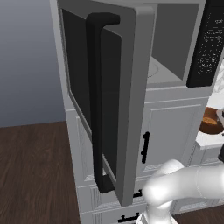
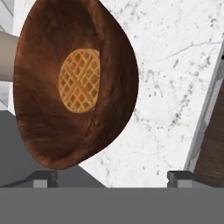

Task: Open the microwave, place the bowl with waffle inside the microwave, then close the microwave door and turn it on.

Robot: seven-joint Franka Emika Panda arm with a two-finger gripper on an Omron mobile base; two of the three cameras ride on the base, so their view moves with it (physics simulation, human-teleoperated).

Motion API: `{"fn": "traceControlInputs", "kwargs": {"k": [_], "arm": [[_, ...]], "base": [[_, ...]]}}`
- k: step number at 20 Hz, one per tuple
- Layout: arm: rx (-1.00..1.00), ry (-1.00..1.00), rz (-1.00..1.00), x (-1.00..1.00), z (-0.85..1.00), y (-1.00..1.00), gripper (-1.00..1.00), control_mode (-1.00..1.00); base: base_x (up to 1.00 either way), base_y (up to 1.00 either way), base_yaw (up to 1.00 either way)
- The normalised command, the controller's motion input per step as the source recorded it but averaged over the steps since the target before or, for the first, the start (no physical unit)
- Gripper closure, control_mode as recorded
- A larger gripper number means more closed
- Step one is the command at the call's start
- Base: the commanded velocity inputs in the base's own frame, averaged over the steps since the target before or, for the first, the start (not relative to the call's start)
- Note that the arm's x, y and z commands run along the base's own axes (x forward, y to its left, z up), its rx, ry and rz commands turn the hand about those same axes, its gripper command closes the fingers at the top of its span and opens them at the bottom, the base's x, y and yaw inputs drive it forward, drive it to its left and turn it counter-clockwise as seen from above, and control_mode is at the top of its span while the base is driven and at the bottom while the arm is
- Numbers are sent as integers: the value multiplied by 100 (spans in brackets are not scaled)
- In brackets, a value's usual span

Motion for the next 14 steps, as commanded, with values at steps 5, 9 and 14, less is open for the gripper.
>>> {"fn": "traceControlInputs", "kwargs": {"k": [5,9,14], "arm": [[6,2,0,14,-12,-31,-100,-100],[6,2,-1,17,-10,-34,-100,-100],[5,5,-3,22,-9,-28,-100,-100]], "base": [[0,0,0],[0,0,0],[0,0,0]]}}
